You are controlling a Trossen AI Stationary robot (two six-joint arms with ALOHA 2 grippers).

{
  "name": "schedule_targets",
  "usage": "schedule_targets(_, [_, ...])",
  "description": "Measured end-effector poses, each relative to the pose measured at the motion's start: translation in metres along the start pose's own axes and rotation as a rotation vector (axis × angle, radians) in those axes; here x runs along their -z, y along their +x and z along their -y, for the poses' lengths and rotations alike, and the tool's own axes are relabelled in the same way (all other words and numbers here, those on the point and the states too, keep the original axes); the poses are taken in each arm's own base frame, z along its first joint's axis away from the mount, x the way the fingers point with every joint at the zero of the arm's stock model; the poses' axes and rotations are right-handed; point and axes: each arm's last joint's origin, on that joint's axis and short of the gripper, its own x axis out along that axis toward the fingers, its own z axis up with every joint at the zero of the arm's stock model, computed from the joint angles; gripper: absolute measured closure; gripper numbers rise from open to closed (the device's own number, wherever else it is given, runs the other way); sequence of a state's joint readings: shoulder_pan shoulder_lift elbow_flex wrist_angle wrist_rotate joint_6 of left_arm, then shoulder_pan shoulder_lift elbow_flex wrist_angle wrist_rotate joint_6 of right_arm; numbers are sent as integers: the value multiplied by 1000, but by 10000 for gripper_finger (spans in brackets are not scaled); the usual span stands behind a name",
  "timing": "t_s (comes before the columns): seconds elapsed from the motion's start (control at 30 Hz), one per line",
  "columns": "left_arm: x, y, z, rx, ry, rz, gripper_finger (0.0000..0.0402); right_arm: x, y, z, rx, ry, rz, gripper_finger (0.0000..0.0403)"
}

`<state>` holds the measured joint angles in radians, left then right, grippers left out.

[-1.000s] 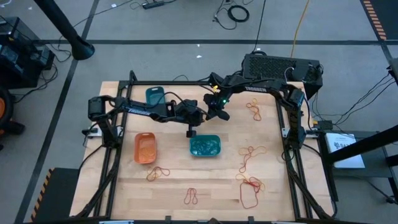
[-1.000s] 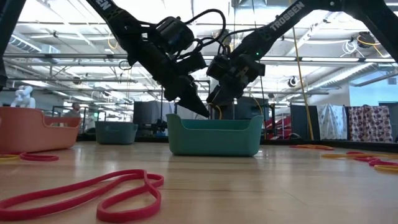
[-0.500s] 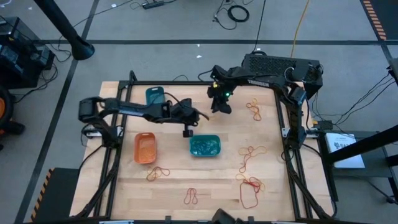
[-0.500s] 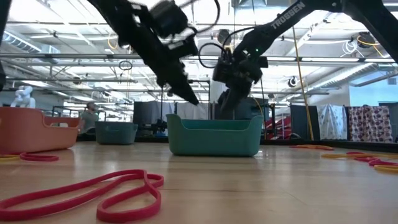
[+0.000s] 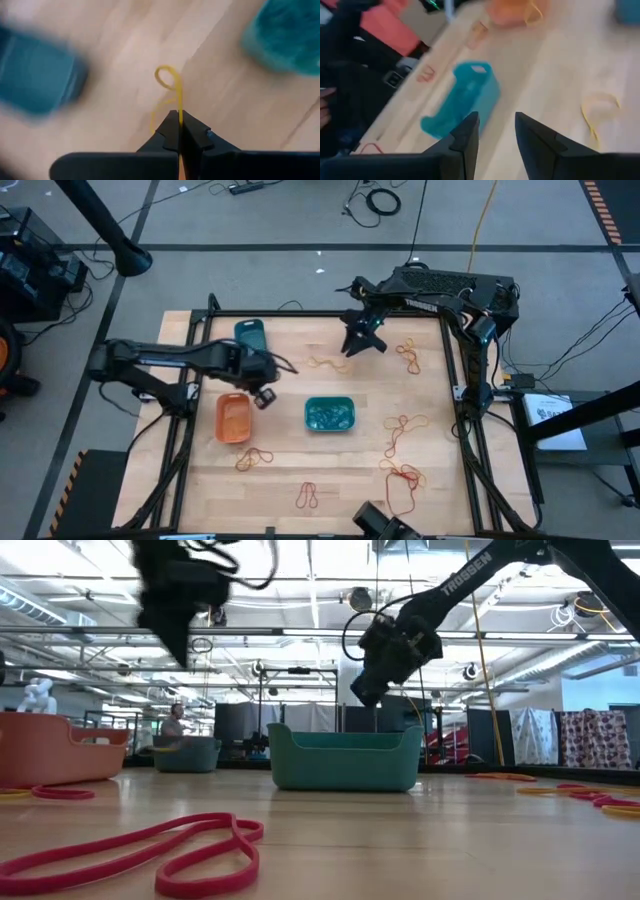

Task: Sort rubber bands into baskets
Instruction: Put the yellow rubber band into the orange bin

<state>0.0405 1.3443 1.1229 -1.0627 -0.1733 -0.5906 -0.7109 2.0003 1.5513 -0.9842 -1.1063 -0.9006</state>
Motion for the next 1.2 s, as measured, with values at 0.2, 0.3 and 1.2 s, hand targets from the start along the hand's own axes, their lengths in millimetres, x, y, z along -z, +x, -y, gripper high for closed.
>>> schedule_targets(0.2, [34,-16,-7,-83,-206,-248,401,-7,15,-7,-82,-104,47,282])
schedule_targets(0.3, [48,-23,-10,-128,-259,-375,401,-9,21,-10,-92,-98,31,282])
schedule_targets(1.2, [61,-22,3,-89,-166,-411,346,-10,39,-16,-33,113,-120,282])
